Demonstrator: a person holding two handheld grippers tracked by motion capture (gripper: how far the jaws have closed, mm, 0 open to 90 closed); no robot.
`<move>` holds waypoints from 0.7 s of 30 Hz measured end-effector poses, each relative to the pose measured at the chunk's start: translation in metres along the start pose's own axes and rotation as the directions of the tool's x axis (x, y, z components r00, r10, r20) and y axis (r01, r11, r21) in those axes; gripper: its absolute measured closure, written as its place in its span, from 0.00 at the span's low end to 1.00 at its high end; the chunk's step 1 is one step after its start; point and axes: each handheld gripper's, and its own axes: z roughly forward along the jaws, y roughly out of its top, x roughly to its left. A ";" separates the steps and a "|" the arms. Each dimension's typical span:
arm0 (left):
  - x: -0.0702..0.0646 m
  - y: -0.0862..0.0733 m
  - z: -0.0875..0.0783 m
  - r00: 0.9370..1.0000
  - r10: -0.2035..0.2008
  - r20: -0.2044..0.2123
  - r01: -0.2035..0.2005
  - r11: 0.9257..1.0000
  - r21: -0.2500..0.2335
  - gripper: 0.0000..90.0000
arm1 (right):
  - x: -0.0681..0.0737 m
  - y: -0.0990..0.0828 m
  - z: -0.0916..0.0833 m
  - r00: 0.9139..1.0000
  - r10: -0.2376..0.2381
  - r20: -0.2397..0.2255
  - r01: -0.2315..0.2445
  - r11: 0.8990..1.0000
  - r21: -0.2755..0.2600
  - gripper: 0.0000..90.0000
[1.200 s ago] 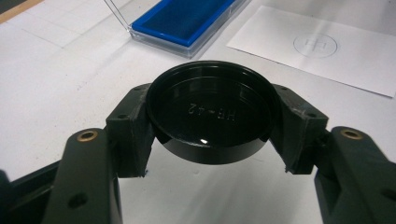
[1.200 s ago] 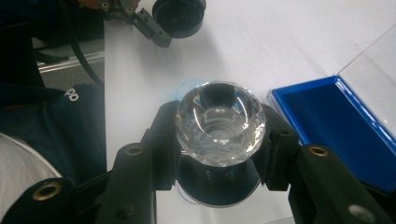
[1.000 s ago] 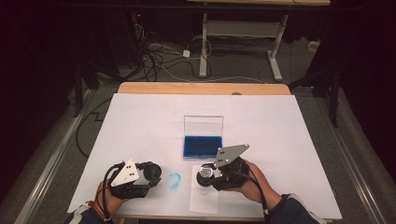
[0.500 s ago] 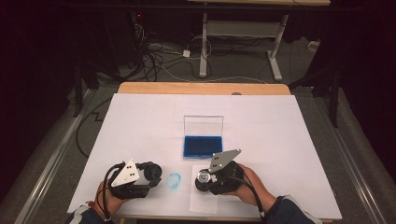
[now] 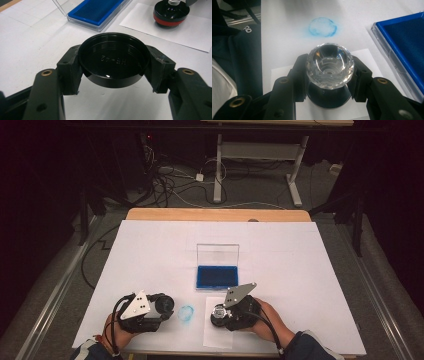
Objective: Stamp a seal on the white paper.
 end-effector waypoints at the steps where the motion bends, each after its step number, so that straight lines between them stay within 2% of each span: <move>1: 0.000 0.000 0.000 1.000 0.000 0.000 0.000 1.000 0.000 0.41 | 0.000 -0.001 0.001 1.000 0.001 0.002 -0.001 1.000 0.003 0.64; 8: 0.000 0.000 0.000 1.000 -0.001 0.001 0.001 1.000 -0.001 0.41 | 0.001 -0.004 0.007 1.000 -0.004 -0.001 0.004 1.000 0.016 0.64; 15: 0.000 0.000 0.002 1.000 0.002 0.007 -0.002 1.000 0.006 0.41 | -0.004 -0.006 0.007 0.999 0.022 -0.023 -0.022 1.000 0.010 0.64; 21: -0.001 0.001 0.002 1.000 0.005 0.008 -0.005 1.000 0.009 0.41 | -0.003 -0.006 0.007 1.000 0.018 -0.020 -0.018 1.000 0.015 0.64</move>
